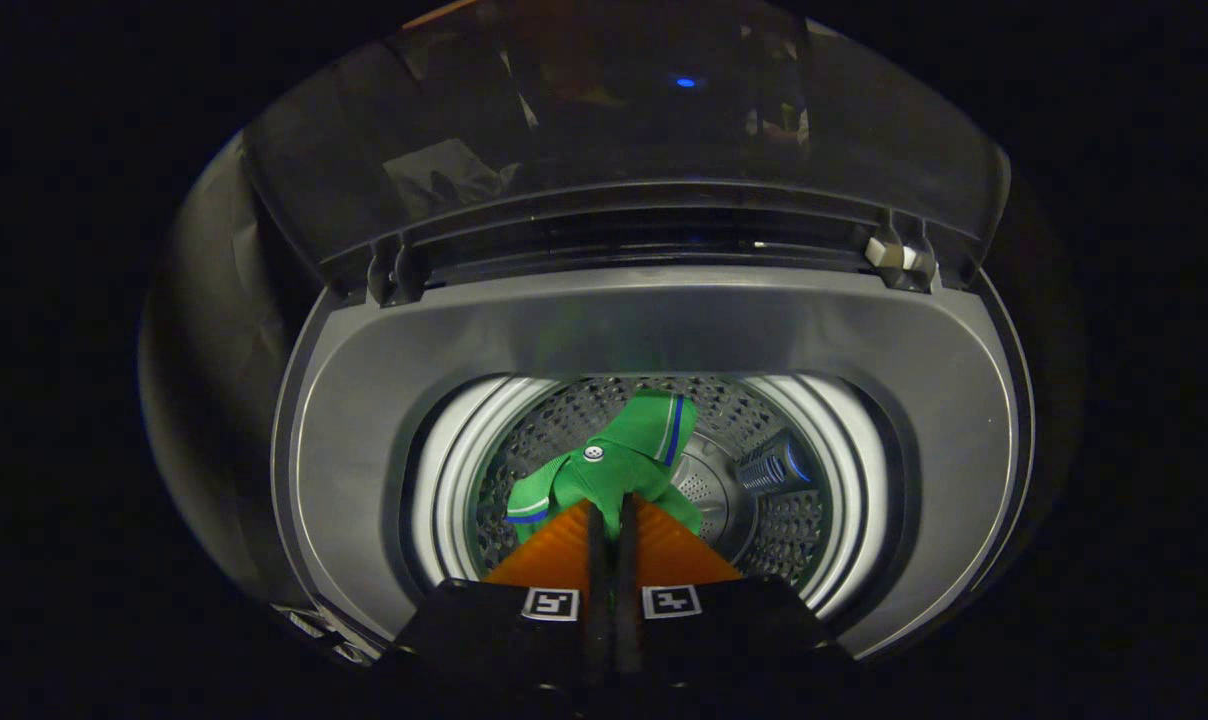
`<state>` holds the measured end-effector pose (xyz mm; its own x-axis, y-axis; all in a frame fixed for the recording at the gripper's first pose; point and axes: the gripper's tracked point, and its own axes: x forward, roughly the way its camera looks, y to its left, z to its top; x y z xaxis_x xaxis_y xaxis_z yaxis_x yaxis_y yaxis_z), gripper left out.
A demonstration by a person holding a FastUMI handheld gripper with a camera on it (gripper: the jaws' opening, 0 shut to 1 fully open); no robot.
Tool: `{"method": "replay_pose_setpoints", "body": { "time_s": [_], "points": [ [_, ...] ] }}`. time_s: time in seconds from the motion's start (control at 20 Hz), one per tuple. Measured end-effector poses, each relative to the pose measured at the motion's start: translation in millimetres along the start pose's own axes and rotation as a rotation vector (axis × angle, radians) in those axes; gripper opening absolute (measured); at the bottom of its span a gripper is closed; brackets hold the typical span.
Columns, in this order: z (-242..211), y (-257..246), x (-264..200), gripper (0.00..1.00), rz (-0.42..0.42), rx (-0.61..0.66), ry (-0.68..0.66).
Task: Put the clothes into the washing machine and then close the washing machine lid.
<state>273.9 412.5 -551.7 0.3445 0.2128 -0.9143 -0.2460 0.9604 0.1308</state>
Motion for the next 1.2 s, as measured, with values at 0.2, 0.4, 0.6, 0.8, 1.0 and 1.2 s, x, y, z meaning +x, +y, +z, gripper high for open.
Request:
{"method": "replay_pose_setpoints", "body": {
  "time_s": [0.2,0.4,0.6,0.8,1.0,1.2],
  "points": [
    [3,-1,0,0.25,0.002,0.014,-0.022],
    [7,-3,-8,0.86,0.008,0.022,-0.039],
    [14,-5,-29,0.99,0.008,0.024,-0.078],
    [37,2,-82,0.99,0.035,0.021,-0.174],
    [70,8,-157,0.99,0.077,0.020,-0.300],
    [106,1,-217,0.99,0.069,-0.004,-0.409]
  ]
}}
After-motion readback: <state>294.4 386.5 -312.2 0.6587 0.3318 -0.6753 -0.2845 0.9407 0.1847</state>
